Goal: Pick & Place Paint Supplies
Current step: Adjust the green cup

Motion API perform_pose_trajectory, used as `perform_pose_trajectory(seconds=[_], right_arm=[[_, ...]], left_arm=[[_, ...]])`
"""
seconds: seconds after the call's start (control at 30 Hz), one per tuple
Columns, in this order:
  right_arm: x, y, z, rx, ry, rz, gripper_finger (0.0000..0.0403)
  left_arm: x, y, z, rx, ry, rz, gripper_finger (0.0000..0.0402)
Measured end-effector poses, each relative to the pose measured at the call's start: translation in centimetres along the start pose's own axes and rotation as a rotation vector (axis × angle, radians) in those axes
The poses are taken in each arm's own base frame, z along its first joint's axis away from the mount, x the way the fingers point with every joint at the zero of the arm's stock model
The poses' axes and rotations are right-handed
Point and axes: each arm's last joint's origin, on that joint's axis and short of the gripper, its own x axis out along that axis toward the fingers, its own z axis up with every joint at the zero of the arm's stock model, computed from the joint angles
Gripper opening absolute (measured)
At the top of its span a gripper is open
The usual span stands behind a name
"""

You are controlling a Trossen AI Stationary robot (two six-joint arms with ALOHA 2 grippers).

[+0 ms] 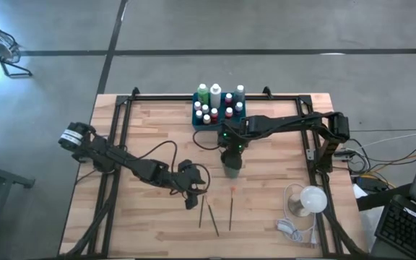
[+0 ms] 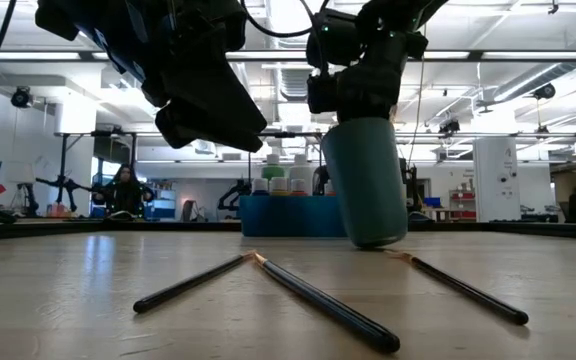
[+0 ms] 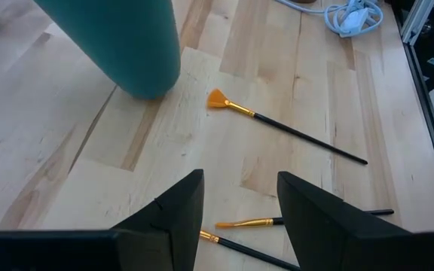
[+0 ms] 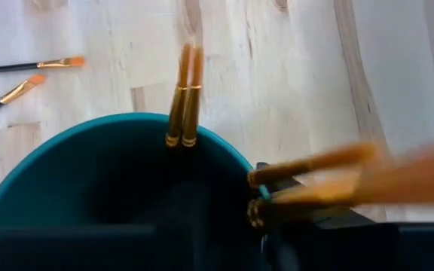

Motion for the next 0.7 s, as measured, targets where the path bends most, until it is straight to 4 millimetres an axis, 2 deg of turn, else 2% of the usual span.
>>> perform_pose_trajectory(seconds=[0.23, 0.7], right_arm=[[-0.2, 1.2, -0.1, -0.04, 0.0, 0.001, 0.0027], [-0.6, 1.7, -0.3, -0.033, 0.009, 0.001, 0.003]], left_arm=[[0.0, 0.0, 0.0, 0.0, 0.0, 0.0, 0.0174], [0.0, 0.0, 0.0, 0.004, 0.0, 0.0, 0.0174]])
